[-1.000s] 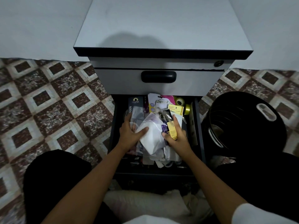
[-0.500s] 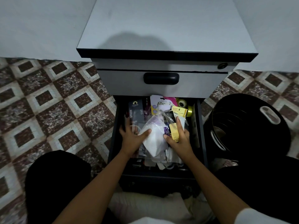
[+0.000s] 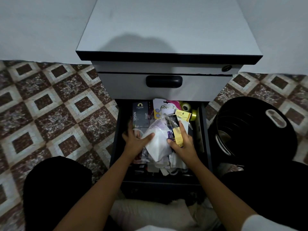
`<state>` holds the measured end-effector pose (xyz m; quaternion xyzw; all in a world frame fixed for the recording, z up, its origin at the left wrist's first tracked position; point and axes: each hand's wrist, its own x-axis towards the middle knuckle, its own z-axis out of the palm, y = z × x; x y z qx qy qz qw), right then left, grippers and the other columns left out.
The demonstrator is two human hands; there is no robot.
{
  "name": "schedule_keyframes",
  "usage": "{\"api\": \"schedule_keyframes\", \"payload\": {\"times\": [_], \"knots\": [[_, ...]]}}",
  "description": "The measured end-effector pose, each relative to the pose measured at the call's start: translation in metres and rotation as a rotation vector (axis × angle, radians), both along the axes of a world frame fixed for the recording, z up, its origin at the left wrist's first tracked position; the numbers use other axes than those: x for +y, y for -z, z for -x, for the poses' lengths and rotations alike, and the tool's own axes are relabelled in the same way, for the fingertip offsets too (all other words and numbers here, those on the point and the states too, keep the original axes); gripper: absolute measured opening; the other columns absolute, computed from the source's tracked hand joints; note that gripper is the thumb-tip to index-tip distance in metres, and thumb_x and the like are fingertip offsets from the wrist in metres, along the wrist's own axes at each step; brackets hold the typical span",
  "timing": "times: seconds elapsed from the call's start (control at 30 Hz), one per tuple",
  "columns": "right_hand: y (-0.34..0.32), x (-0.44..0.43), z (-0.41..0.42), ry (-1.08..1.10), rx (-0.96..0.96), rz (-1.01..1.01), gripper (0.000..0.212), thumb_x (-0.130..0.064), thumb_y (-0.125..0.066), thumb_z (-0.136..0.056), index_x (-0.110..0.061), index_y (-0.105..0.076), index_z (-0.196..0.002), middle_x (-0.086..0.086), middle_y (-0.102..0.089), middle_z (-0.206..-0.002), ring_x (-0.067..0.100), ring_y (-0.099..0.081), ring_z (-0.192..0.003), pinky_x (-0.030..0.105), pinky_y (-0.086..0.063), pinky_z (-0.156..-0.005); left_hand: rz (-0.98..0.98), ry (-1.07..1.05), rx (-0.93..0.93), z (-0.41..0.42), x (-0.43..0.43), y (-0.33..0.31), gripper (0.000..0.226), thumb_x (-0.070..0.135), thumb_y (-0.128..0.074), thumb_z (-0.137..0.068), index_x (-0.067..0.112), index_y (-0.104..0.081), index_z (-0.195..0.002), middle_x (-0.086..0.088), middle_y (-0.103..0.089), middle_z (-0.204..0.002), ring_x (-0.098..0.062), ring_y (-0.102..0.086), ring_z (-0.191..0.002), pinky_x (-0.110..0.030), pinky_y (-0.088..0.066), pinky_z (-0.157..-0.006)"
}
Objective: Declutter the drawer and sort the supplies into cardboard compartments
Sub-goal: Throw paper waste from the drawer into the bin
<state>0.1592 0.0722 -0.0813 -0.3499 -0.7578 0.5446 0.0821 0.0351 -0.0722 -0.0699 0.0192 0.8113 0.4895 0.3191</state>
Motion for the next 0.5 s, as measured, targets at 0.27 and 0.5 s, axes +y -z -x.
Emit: {"api": "schedule_keyframes", "payload": {"times": [0.27,0.5], "knots": [[-0.006,-0.001,-0.003,-0.011,0.022,-0.009,0.081,-0.026,-0.067,-0.084,-0.056,-0.015,-0.138,0.011,-0.041,-0.117,0.011,-0.047,-0.094,0.026,-0.04,-0.088,-0.126,-0.018,0.033,0.0,-0.003,0.001,0.124,0.06,-0.082,-0.049,0.029,-0.016,-0.149,0.007,-0.035,-0.144,-0.018,-0.039,-0.132,-0.045,-0.038,-0.108],[-0.01,-0.002,-0.004,0.014,0.063,-0.111,0.08,-0.026,-0.066,-0.084,-0.063,-0.01,-0.128,0.006,-0.032,-0.136,0.015,-0.043,-0.118,0.023,-0.034,-0.095,-0.205,0.048,0.111,-0.003,-0.003,-0.006,0.103,0.033,-0.074,-0.073,0.05,0.002,-0.141,0.007,-0.012,-0.156,-0.018,-0.025,-0.14,-0.039,-0.035,-0.109]]}}
